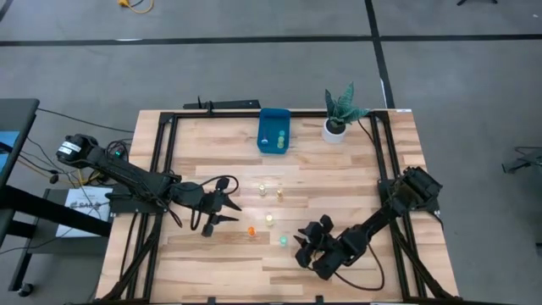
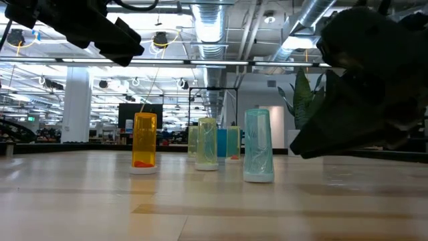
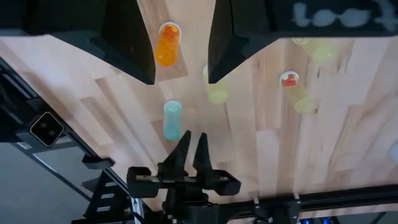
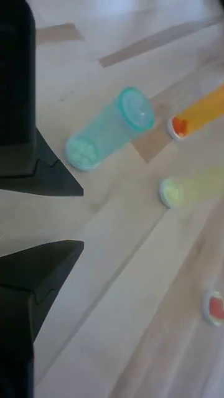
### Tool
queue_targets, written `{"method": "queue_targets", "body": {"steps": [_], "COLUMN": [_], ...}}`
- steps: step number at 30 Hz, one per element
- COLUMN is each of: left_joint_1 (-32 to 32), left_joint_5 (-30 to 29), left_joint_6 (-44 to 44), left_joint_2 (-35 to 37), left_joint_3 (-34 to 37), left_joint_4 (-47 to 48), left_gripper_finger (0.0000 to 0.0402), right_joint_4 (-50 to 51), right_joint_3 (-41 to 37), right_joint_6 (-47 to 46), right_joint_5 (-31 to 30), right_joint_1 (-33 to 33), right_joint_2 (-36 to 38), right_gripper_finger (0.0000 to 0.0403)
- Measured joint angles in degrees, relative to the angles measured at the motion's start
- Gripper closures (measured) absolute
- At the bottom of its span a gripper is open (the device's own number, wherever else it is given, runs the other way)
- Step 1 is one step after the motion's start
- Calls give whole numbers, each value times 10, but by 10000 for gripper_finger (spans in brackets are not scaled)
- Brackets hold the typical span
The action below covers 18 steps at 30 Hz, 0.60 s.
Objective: Pick and place pill bottles into a basket
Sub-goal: Put the green pill bottle into the blue container
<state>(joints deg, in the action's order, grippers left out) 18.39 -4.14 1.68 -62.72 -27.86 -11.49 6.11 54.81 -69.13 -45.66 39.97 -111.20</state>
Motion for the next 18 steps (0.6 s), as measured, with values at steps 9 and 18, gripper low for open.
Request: {"method": "queue_targets", "body": {"steps": [9,18], "left_joint_1": [0,0], "left_joint_5": [-3,-32], "left_joint_6": [-26,-6], "left_joint_2": [0,0], "left_joint_3": [0,0], "left_joint_4": [0,0], "left_gripper_finger": [264,264], "right_joint_4": [5,-29], "right_joint_3": [2,3], "right_joint_6": [86,212], "right_joint_5": [100,132], "right_joint_1": [17,25], "right_joint_2": [0,0], "right_gripper_finger": [284,284]}}
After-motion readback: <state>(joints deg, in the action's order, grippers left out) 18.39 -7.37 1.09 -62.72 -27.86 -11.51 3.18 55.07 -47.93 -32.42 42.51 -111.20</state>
